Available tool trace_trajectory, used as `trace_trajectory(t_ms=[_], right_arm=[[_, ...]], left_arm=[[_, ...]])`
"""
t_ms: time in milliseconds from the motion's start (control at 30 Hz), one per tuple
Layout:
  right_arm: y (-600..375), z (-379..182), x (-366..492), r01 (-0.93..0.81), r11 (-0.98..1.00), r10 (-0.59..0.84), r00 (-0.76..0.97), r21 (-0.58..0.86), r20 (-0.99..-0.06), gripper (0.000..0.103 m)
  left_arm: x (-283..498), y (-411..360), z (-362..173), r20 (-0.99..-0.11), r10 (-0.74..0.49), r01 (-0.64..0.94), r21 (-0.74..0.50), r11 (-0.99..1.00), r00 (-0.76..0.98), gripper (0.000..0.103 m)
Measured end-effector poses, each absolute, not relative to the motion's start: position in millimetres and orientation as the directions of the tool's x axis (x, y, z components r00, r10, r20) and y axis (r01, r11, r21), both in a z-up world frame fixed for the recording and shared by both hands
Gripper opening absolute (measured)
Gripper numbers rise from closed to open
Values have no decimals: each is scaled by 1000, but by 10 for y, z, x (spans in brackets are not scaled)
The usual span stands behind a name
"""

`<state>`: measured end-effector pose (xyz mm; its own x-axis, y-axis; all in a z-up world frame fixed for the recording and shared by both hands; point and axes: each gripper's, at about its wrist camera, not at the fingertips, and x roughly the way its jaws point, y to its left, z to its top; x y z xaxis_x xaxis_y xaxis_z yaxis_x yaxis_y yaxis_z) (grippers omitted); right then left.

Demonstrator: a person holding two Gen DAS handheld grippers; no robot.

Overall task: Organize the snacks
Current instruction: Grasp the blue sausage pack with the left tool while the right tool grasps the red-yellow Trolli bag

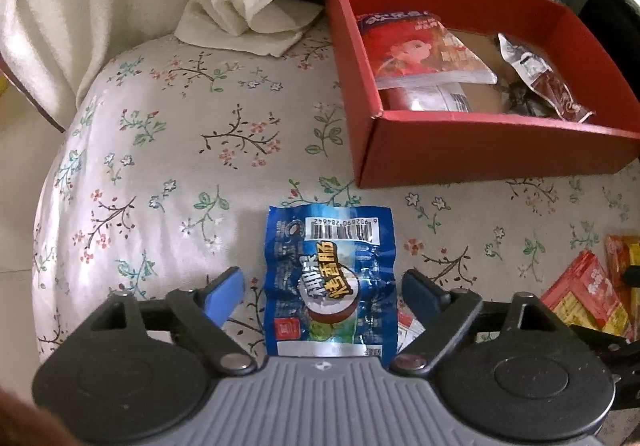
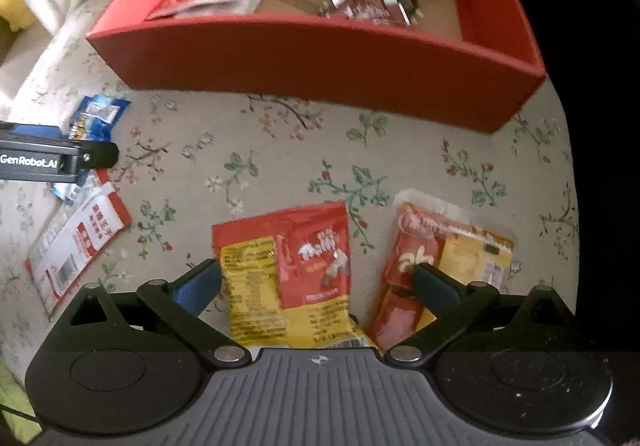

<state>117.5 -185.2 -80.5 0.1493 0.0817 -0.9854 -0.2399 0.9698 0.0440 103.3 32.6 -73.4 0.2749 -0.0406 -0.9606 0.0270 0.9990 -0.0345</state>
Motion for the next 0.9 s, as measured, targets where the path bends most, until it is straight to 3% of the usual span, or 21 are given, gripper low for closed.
trace_trajectory(t_ms=[133, 233, 300, 333, 400, 533, 600, 667, 733, 900], right_arm=[[-1786, -816, 1118, -276, 961, 65, 188, 11, -980, 100], [-1806, -769, 1091, -269, 962, 92, 199, 35, -976, 93], [-1875, -707, 1075, -252, 966, 117, 206, 63, -971, 78], [-1911, -701, 1093, -237, 967, 145, 189, 99, -971, 57], [-1991, -708, 1120, -202, 970, 172, 168, 137, -971, 51], [-1925, -725, 1120, -224, 965, 172, 162, 134, -972, 52], [-1881, -716, 1122, -247, 959, 180, 143, 141, -973, 59], [-1829, -667, 1138, -268, 956, 165, 154, 120, -974, 77], [-1781, -629, 1121, -348, 930, 174, 139, 116, -975, 87], [-1690, -658, 1061, -427, 887, 232, 87, 174, -969, 94]], left_arm=[[998, 235, -741, -960, -21, 52, -7, 999, 281, 82], [994, 246, -721, -958, -29, 49, -15, 999, 286, 71], [997, 253, -698, -959, -36, 47, -23, 999, 283, 64], [1004, 260, -692, -959, -40, 46, -28, 999, 279, 62], [1008, 275, -689, -961, -57, 46, -46, 998, 270, 62], [996, 262, -685, -963, -61, 57, -48, 997, 263, 62], [998, 260, -685, -964, -63, 60, -50, 997, 258, 62], [1004, 279, -686, -965, -74, 55, -62, 997, 251, 64], [1005, 299, -689, -966, -82, 51, -72, 996, 246, 65], [999, 300, -696, -966, -88, 64, -74, 995, 241, 69]])
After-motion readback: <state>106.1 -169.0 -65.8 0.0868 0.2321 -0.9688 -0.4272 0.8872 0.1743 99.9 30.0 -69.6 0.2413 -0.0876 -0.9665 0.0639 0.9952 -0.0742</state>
